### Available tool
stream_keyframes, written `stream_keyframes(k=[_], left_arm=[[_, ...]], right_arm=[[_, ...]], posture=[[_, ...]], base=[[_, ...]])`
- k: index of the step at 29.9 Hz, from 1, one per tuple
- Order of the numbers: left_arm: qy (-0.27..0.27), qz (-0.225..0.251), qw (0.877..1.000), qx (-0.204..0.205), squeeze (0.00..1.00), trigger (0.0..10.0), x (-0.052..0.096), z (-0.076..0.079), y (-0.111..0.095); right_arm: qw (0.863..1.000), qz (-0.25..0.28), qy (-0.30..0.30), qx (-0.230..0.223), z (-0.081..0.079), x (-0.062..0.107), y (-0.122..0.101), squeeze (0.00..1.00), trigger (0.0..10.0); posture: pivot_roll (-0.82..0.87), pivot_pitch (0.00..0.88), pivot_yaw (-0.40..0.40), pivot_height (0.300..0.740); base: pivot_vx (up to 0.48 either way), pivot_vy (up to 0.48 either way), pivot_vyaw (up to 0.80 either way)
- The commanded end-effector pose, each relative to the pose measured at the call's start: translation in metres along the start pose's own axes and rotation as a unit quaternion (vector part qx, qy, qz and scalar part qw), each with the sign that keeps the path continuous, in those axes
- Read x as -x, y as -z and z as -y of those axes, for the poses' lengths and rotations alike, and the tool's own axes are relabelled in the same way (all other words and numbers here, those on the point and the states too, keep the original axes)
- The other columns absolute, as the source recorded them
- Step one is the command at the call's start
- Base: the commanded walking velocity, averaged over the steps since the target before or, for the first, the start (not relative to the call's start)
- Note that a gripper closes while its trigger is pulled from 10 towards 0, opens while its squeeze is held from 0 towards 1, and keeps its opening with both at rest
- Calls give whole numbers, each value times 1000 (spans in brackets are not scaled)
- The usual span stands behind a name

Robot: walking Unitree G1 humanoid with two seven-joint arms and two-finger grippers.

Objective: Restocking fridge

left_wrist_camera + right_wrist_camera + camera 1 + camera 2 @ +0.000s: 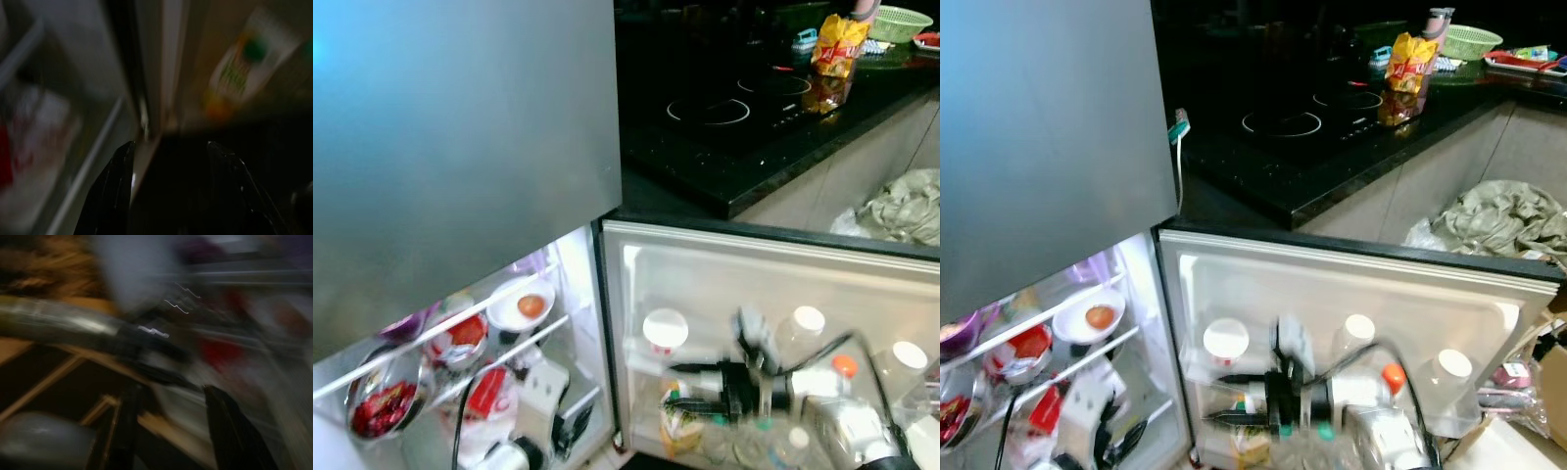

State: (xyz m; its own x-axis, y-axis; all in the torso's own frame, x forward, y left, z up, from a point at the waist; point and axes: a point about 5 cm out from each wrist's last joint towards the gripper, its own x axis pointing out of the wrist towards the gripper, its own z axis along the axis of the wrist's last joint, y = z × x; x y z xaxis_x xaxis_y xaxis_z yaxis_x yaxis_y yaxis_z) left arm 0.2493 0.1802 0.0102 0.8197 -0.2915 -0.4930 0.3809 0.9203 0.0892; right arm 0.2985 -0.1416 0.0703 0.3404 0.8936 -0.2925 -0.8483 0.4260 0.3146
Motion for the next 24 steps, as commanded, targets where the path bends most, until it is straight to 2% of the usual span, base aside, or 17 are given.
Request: stream_keyframes(k=[1,2,3,5,6,9,10,11,12,13,14,15,16,20,22,23,24], left_arm=[[-23,-50,998,11,0,10000,-3,2,16],[-35,-73,996,25,0,10000,-8,4,23],[-35,-73,996,25,0,10000,-8,4,23],[-36,-86,995,27,0,10000,-11,6,26],[-36,-86,995,27,0,10000,-11,6,26],[-42,-83,995,27,0,10000,-17,9,25],[-42,-83,995,27,0,10000,-17,9,25],[-50,-72,995,38,0,10000,-22,9,21],[-50,-72,995,38,0,10000,-22,9,21],[-58,-63,995,51,0,10000,-25,9,18],[-58,-63,995,51,0,10000,-25,9,18],[-62,-57,995,61,0,10000,-28,9,17],[-55,-71,994,65,0,10000,-29,11,22],[-42,-117,991,49,0,10000,-27,14,36],[-56,-135,987,68,0,10000,-21,12,48],[-56,-135,987,68,0,10000,-21,12,48],[-64,-142,985,80,0,10000,-17,12,56]], right_arm=[[989,-47,133,-51,17,10,37,0,10000],[973,-77,195,-100,18,19,65,0,10000],[973,-77,195,-100,18,19,65,0,10000],[965,-99,207,-125,10,25,83,0,10000],[965,-99,207,-125,10,25,83,0,10000],[947,-124,253,-152,4,33,107,0,10000],[947,-124,253,-152,4,33,107,0,10000],[935,-123,294,-155,6,38,118,0,10000],[935,-123,294,-155,6,38,118,0,10000],[920,-129,335,-157,8,42,126,0,10000],[920,-129,335,-157,8,42,126,0,10000],[905,-134,369,-163,9,45,133,0,10000],[884,-147,408,-174,5,48,147,0,10000],[868,-165,428,-191,-4,53,163,0,10000],[854,-183,441,-204,-10,59,175,0,10000],[854,-183,441,-204,-10,59,175,0,10000],[854,-207,435,-198,-17,61,184,0,10000]], posture=[[-36,106,8,740],[-37,106,12,740],[-37,106,12,740],[-41,103,16,740],[-41,103,16,740],[-49,96,24,740],[-49,96,24,740],[-50,94,25,740],[-50,94,25,740],[-52,85,29,740],[-52,85,29,740],[-53,83,31,740],[-57,76,34,740],[-63,68,32,740],[-67,59,33,740],[-67,59,33,740],[-73,57,33,740]], base=[[0,0,0],[0,0,0],[0,0,0],[0,0,0],[0,0,0],[0,0,0],[0,0,0],[0,0,0],[0,0,0],[0,0,0],[0,0,0],[0,0,0],[0,0,0],[0,0,0],[0,0,0],[0,0,0],[0,0,0]])
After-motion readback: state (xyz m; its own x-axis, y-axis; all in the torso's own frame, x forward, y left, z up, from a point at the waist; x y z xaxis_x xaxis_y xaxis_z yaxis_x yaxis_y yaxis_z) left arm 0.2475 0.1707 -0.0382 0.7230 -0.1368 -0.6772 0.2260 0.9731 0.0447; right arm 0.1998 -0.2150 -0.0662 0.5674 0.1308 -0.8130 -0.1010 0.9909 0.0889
